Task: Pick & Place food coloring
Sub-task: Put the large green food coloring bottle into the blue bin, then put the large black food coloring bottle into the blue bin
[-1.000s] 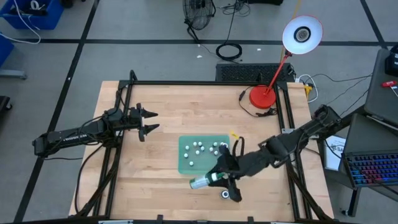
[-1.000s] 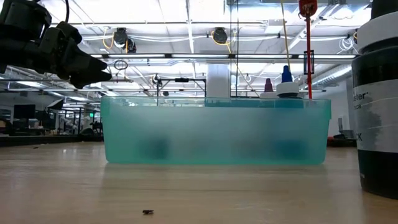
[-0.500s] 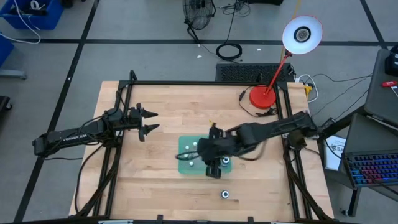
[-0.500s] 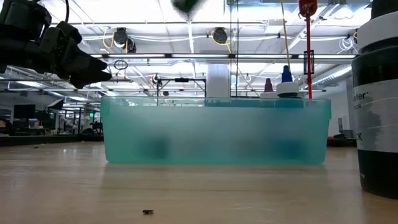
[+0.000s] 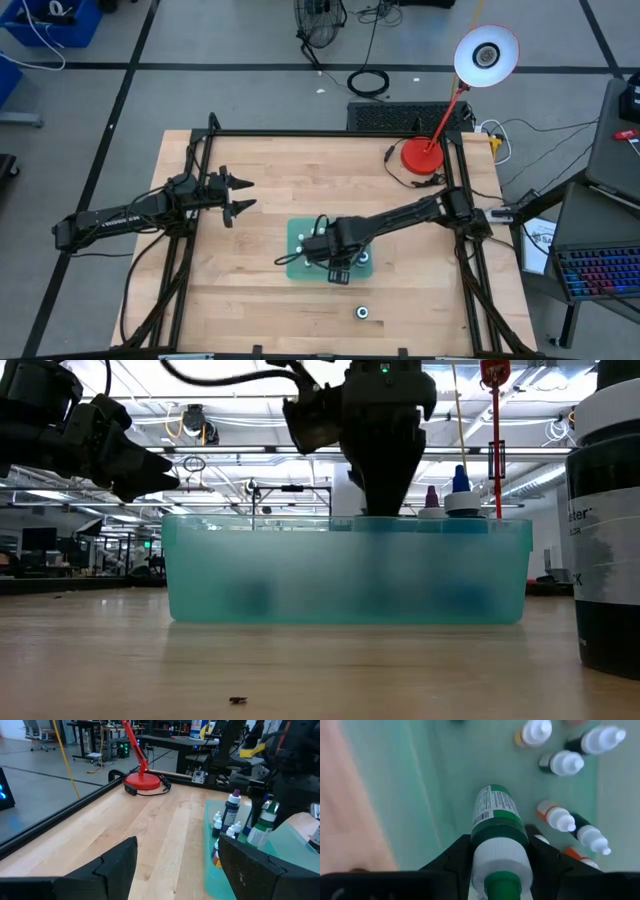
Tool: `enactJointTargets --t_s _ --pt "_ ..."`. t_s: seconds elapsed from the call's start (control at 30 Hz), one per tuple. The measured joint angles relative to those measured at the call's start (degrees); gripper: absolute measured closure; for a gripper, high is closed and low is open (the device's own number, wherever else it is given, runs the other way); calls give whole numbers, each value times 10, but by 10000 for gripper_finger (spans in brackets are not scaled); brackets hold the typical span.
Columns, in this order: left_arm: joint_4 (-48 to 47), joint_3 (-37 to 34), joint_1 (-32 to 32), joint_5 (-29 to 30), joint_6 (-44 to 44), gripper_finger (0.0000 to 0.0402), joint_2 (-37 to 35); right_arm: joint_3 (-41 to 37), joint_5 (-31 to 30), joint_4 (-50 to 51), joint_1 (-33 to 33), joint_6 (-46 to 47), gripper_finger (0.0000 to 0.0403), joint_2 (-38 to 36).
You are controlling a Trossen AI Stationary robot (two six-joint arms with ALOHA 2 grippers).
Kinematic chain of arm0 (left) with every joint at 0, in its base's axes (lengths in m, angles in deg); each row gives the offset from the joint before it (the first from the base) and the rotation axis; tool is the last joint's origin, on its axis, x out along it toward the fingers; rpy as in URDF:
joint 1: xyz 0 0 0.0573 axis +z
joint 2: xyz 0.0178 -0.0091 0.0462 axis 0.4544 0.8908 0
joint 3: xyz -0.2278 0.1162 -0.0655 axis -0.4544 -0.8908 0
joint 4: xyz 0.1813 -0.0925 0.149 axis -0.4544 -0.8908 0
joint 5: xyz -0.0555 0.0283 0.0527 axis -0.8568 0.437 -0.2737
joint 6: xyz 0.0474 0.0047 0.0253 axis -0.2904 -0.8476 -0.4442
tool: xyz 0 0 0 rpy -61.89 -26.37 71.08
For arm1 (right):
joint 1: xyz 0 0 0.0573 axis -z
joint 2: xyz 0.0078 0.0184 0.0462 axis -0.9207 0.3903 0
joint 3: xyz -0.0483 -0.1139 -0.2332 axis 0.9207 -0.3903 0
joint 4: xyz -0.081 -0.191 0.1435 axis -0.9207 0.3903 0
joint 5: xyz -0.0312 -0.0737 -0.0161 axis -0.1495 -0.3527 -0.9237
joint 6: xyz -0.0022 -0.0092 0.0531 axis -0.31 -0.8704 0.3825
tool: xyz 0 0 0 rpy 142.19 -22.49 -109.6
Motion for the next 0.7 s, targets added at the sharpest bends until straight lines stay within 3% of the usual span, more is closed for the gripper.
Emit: enactJointTargets --t_s 0.37,0.57,0.7 --pt "0 0 0 0 0 128 0 -17 -2 -33 10 1 267 -2" --pt "0 0 0 0 0 128 0 -18 0 -52 11 22 153 -18" --pt "0 0 0 0 0 128 0 -18 1 -65 11 32 120 -42"
